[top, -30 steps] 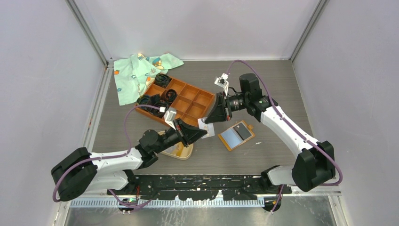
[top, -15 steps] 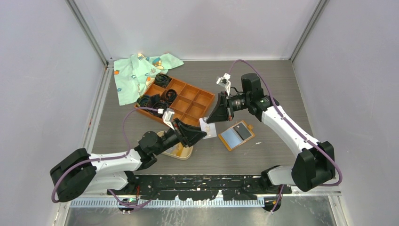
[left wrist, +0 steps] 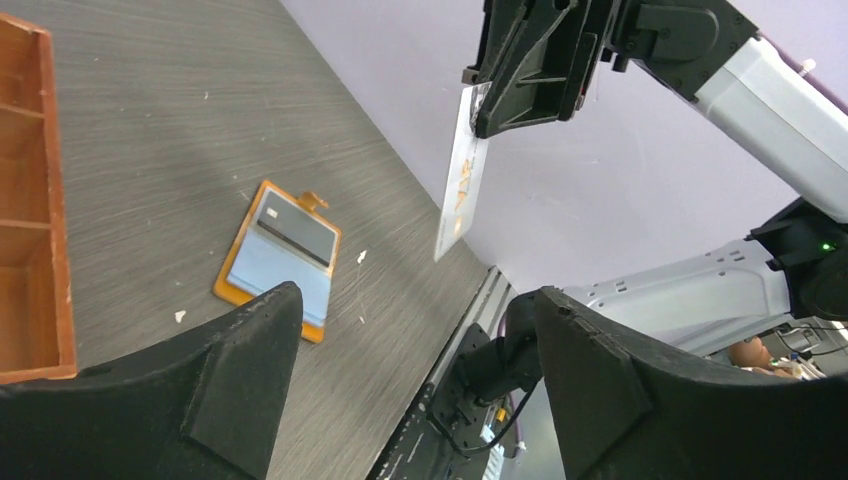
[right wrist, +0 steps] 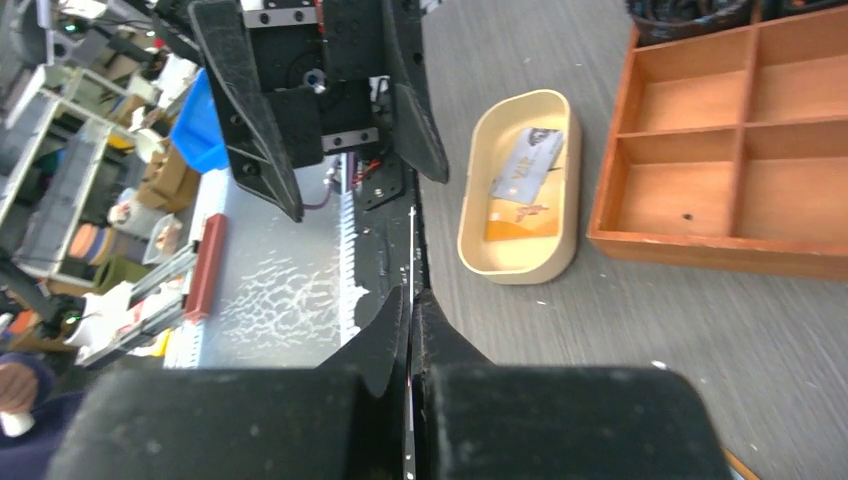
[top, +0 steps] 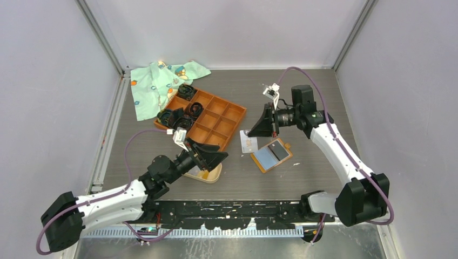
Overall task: Put the credit cards into the card holder
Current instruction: Insert the credit card into the card holder.
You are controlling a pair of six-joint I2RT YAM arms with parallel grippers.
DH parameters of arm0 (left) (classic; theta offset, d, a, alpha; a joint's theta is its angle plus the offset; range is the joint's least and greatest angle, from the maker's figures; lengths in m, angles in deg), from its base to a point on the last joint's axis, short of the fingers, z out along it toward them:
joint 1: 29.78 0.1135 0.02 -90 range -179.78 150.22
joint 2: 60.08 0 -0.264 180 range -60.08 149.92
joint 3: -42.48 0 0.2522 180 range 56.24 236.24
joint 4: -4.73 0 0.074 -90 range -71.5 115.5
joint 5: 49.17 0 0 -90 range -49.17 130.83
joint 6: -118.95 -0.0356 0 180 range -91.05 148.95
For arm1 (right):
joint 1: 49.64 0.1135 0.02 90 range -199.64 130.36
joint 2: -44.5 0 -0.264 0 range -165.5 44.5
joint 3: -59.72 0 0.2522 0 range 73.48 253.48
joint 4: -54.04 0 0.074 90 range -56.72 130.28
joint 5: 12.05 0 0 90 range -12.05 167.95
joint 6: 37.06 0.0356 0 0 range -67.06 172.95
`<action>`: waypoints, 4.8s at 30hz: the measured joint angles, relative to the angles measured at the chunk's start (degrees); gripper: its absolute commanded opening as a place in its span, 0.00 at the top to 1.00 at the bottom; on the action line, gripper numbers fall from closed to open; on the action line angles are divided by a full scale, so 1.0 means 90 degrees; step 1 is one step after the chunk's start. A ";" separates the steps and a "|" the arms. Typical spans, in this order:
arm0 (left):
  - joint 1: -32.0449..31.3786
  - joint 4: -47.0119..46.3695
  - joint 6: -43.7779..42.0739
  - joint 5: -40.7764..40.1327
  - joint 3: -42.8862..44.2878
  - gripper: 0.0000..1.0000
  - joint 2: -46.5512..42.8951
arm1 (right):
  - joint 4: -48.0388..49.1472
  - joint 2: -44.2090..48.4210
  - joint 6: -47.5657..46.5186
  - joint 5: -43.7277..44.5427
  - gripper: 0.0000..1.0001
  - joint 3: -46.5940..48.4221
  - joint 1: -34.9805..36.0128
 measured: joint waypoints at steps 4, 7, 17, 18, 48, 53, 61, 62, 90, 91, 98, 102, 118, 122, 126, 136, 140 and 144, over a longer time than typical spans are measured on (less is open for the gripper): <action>0.0000 0.0386 0.0000 -0.0083 -0.0056 0.10 -0.0333 | -0.0551 0.0194 -0.0636 0.0272 0.99 0.0002 -0.0313; 0.0000 0.0542 0.0092 -0.0148 -0.0219 0.08 -0.0559 | -0.0981 0.0342 -0.1224 0.0597 0.99 -0.0022 -0.0498; 0.0000 0.0478 0.0155 0.0216 -0.0291 0.16 0.0102 | -0.1802 0.0559 -0.2433 0.1326 0.99 -0.0206 -0.1316; 0.0000 0.0483 0.0151 0.0318 -0.0233 0.19 0.0289 | -0.1863 0.0559 -0.2509 0.1353 0.99 -0.0223 -0.1440; -0.1010 0.2159 -0.0240 -0.0194 0.3259 0.61 0.5326 | -0.4498 -0.2688 -0.5136 0.2249 0.99 0.0889 -0.2754; -0.1105 0.2705 0.0073 -0.0595 0.3757 0.59 0.5744 | -0.4041 -0.3011 -0.4568 0.2404 0.99 0.0889 -0.2691; -0.1127 0.3364 0.0386 -0.0942 0.4228 0.55 0.6193 | -0.3036 -0.3366 -0.3628 0.2698 0.99 0.0673 -0.2521; -0.1127 0.3422 0.0440 -0.0952 0.4299 0.55 0.6254 | -0.2985 -0.3381 -0.3570 0.2725 0.99 0.0644 -0.2497; -0.0840 0.3570 0.0461 -0.0937 0.4478 0.59 0.6358 | -0.2385 -0.4044 -0.2130 0.2431 0.99 0.0352 -0.2147; -0.0840 0.3575 0.0449 -0.0940 0.4481 0.59 0.6358 | -0.2317 -0.4039 -0.2059 0.2429 0.99 0.0304 -0.2152; -0.0838 0.3633 0.0432 -0.0937 0.4500 0.60 0.6358 | -0.1928 -0.3587 -0.1552 0.2433 0.99 -0.0104 -0.2361; -0.0835 0.3648 0.0413 -0.0928 0.4503 0.59 0.6358 | -0.1634 -0.3271 -0.1273 0.2395 0.99 -0.0204 -0.2555; -0.0673 0.3553 0.0240 -0.0282 0.4325 0.56 0.6227 | 0.0702 -0.2008 0.1610 0.2365 0.99 -0.1999 -0.2696; -0.0665 0.3541 0.0243 -0.0189 0.4320 0.56 0.6227 | 0.0886 -0.1987 0.1826 0.2506 0.99 -0.2006 -0.2885; -0.0661 0.3548 0.0240 -0.0109 0.4320 0.57 0.6224 | 0.0882 -0.1773 0.1936 0.2773 0.99 -0.2093 -0.2990; -0.0950 0.3626 -0.0112 0.0629 0.4214 0.84 0.5775 | 0.0850 -0.1542 0.2057 0.2951 0.99 -0.2127 -0.2992; -0.1175 0.3597 -0.0165 0.0925 0.4347 0.86 0.5960 | 0.0857 -0.1535 0.2093 0.2953 0.99 -0.2127 -0.2992; -0.1268 0.3716 -0.0197 0.0969 0.4724 0.86 0.6445 | 0.0865 -0.1409 0.2203 0.3007 0.99 -0.2127 -0.2992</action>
